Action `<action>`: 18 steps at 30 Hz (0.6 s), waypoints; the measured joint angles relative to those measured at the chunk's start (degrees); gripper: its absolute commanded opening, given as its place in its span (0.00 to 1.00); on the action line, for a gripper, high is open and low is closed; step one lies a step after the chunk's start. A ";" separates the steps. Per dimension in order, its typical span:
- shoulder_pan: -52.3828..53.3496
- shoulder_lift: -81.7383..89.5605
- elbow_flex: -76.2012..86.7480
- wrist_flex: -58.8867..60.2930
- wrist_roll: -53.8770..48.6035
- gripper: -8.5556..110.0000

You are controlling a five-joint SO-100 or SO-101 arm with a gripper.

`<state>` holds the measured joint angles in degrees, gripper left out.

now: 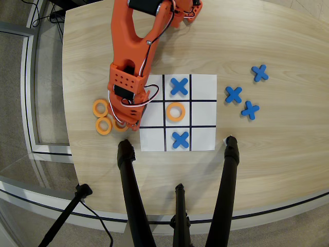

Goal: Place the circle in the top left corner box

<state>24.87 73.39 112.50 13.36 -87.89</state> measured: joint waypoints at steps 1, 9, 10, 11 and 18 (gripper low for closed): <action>0.00 0.00 -0.09 1.05 0.26 0.19; 2.72 3.87 -3.16 22.32 1.32 0.18; 3.08 4.83 -3.16 26.46 1.41 0.18; 3.34 5.89 -3.16 30.15 1.32 0.18; 8.61 9.84 -0.62 44.03 -0.53 0.16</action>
<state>33.49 83.23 111.88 57.39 -88.42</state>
